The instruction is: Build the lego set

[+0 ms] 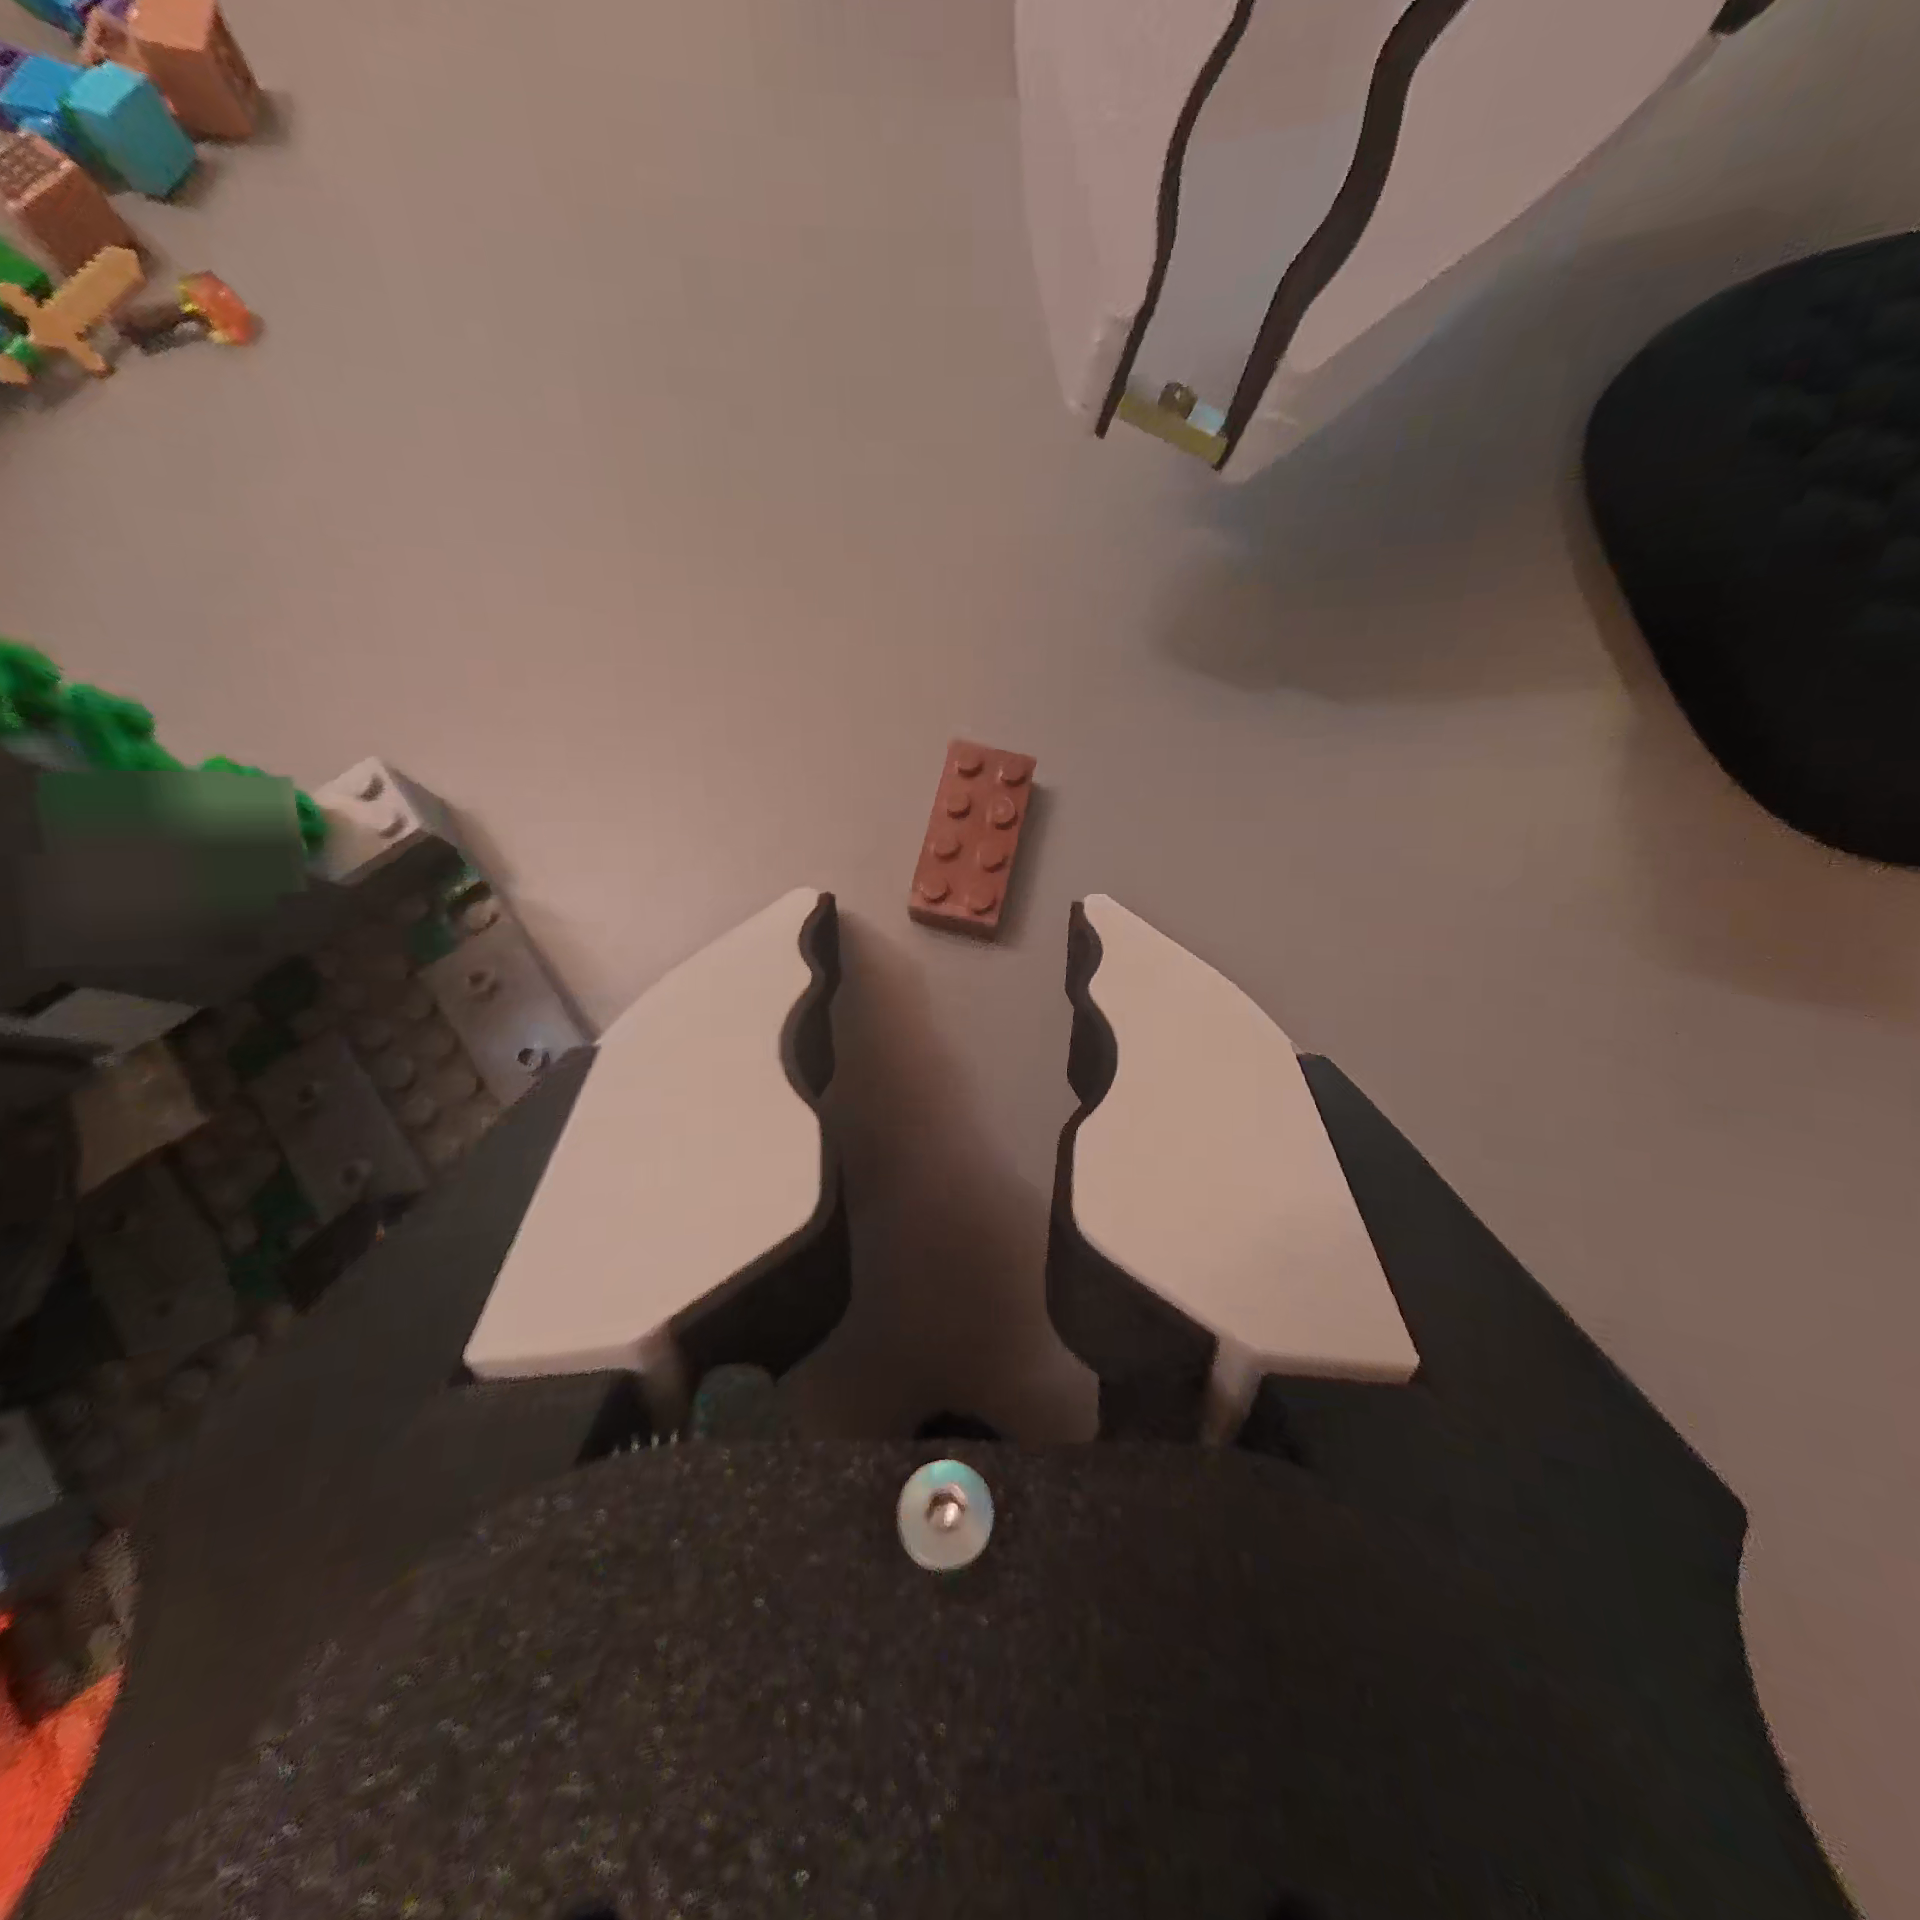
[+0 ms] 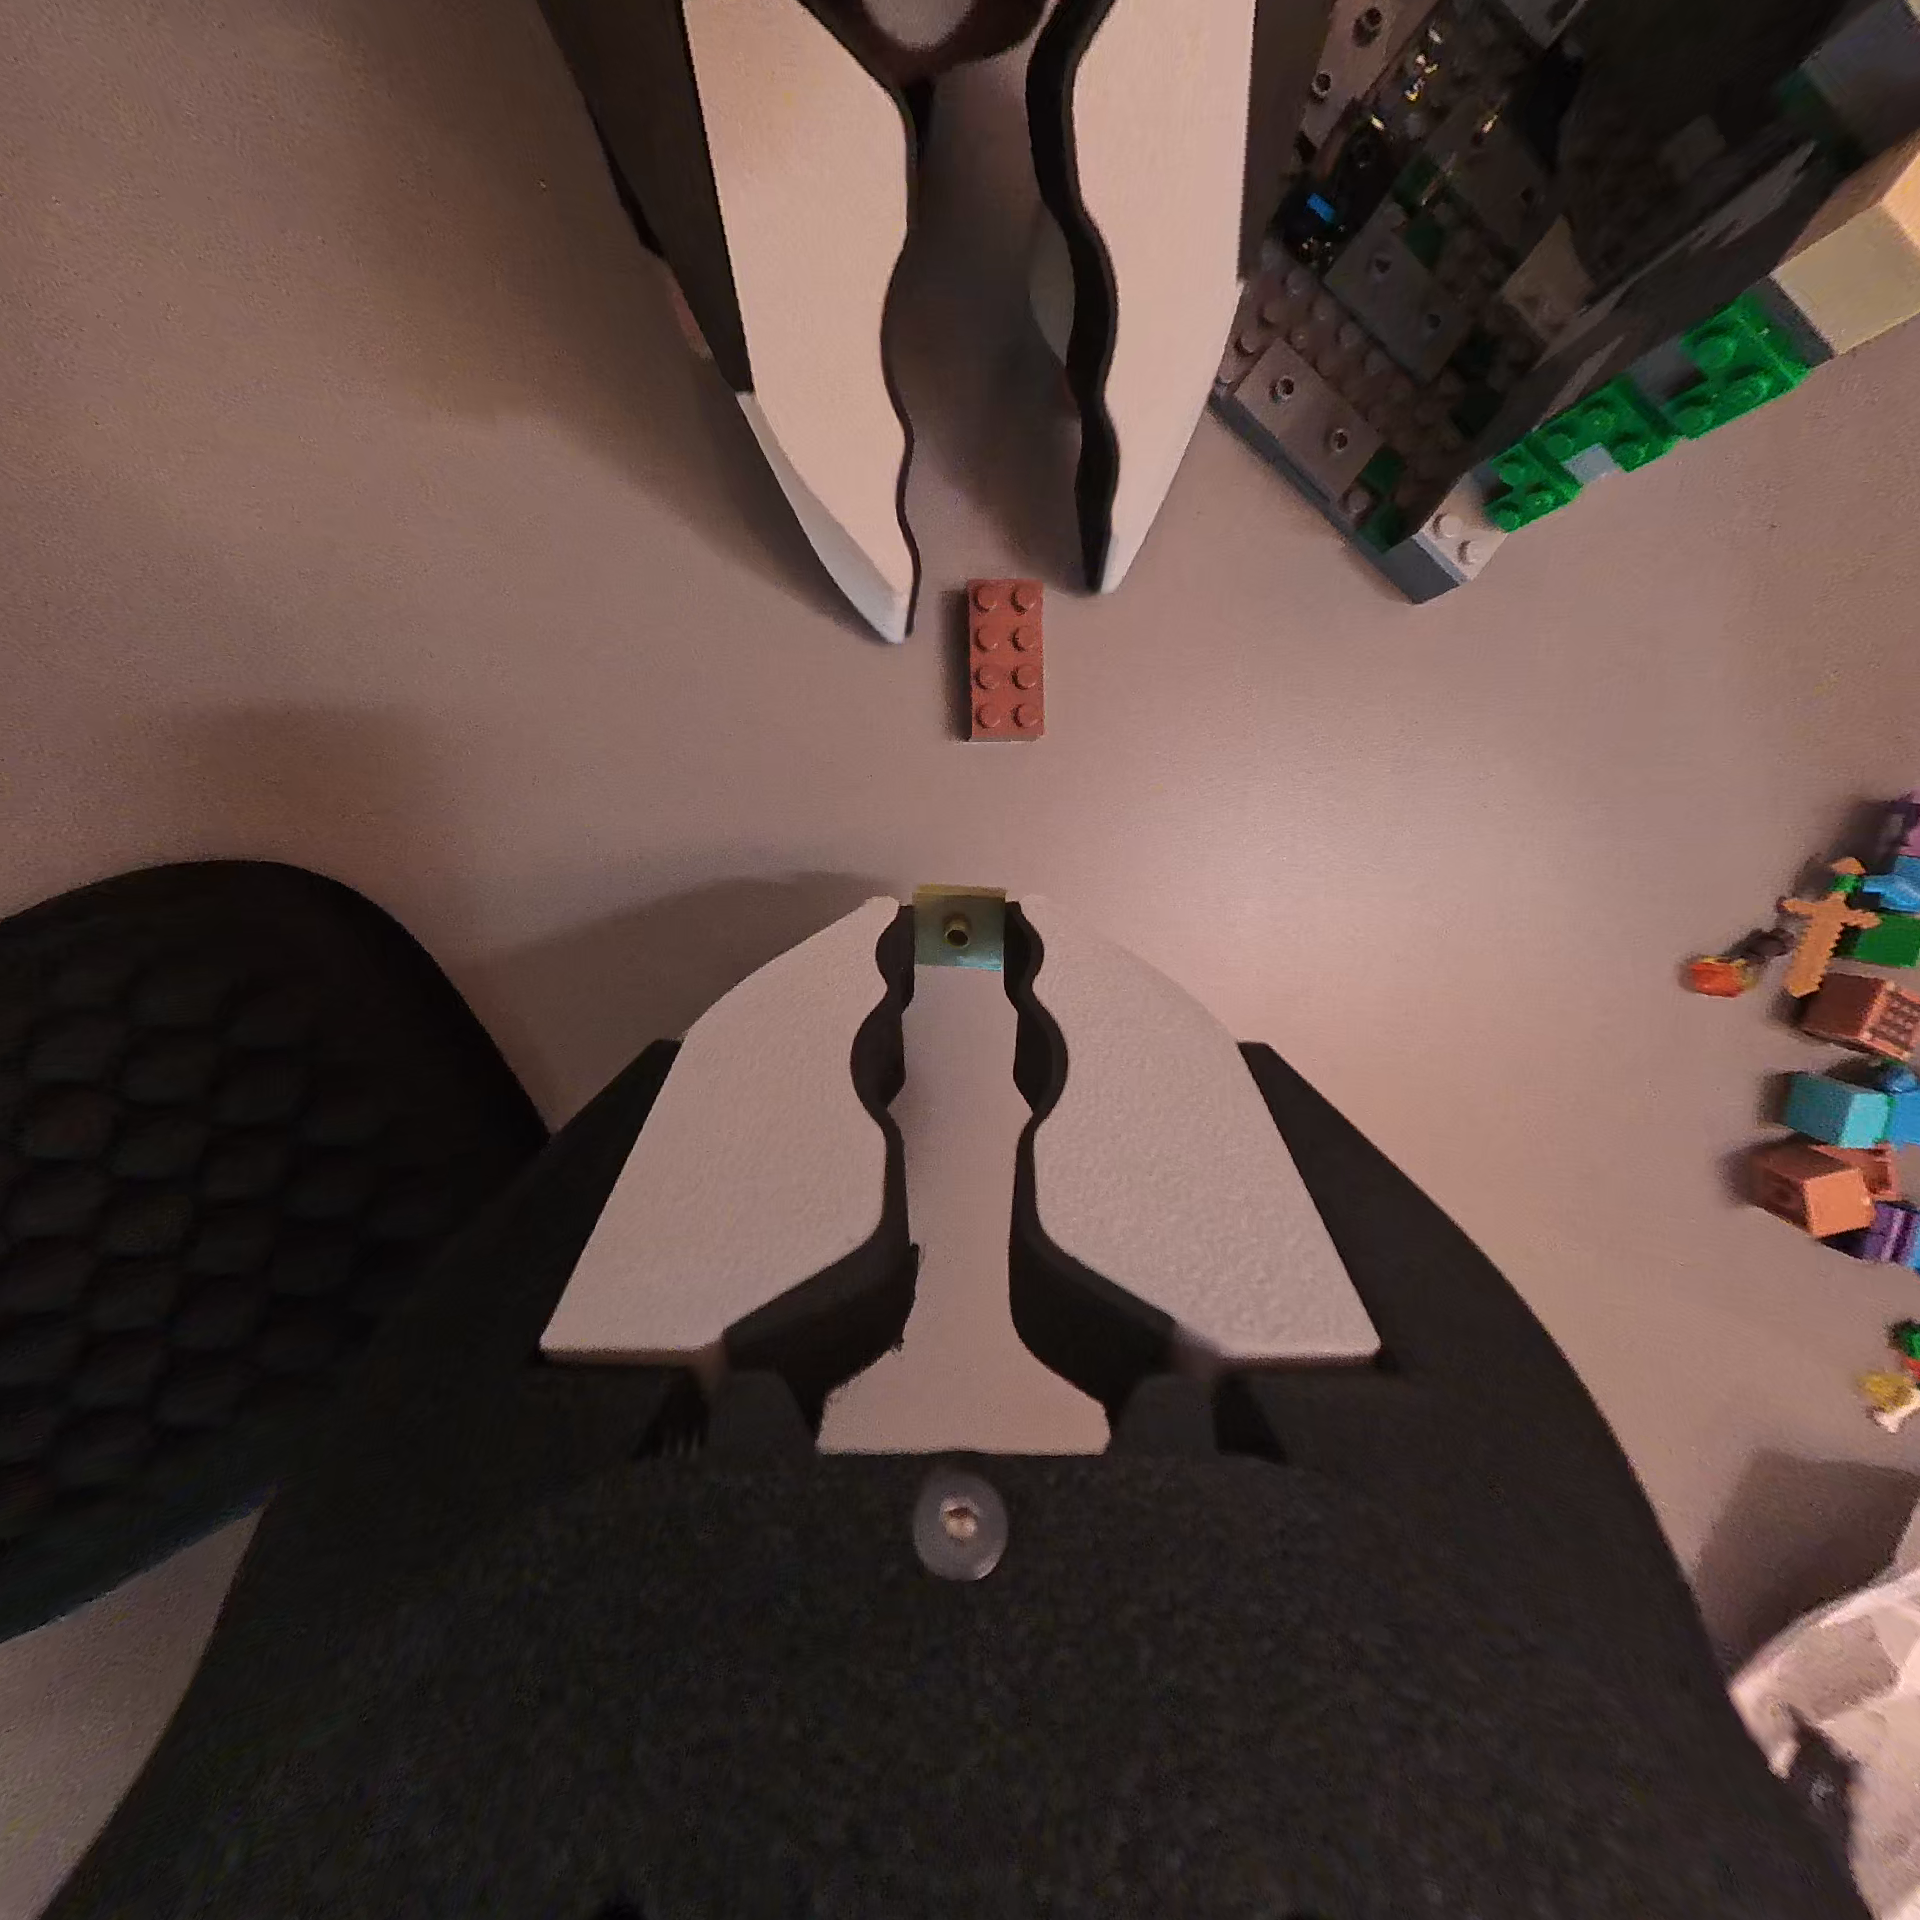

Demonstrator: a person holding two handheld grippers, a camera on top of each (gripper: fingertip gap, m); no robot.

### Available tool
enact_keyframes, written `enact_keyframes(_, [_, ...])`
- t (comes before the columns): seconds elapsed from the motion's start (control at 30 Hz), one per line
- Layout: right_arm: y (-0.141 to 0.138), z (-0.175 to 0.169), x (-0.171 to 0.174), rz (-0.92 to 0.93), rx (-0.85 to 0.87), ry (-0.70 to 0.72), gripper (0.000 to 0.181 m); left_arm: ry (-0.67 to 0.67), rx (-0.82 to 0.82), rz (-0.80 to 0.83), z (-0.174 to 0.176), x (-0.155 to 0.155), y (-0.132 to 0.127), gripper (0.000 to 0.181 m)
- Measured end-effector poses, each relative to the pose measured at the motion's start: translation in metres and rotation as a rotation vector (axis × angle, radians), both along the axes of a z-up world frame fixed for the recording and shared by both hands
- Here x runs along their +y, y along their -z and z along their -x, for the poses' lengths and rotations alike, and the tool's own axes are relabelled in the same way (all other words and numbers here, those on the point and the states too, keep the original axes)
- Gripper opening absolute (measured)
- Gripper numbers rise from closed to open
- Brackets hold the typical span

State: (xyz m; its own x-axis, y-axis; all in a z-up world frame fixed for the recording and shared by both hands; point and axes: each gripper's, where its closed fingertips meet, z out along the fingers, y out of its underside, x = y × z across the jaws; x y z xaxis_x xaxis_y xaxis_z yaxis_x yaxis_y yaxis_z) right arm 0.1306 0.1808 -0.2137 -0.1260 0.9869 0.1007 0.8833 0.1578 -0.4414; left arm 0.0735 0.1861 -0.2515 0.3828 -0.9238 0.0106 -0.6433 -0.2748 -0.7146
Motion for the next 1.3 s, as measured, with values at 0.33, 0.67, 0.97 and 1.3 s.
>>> enact_keyframes(0.33, [0.01, 0.028, -0.019, 0.016, -0.01, -0.09, 0.016, 0.042, 0.051, -0.008, -0.008, -0.027, 0.0, 0.016])
enact_keyframes(0.67, [0.026, 0.052, -0.034, 0.019, -0.07, -0.187, 0.016, 0.057, 0.021, -0.01, 0.002, -0.04, 0.0, 0.016])
enact_keyframes(0.97, [0.028, 0.054, -0.032, 0.025, -0.08, -0.186, 0.02, 0.074, -0.004, -0.013, 0.005, -0.041, 0.0, 0.016])
enact_keyframes(1.3, [0.019, 0.056, -0.036, 0.056, 0.06, -0.211, 0.023, 0.082, -0.028, -0.01, 0.009, -0.042, -0.002, 0.02])
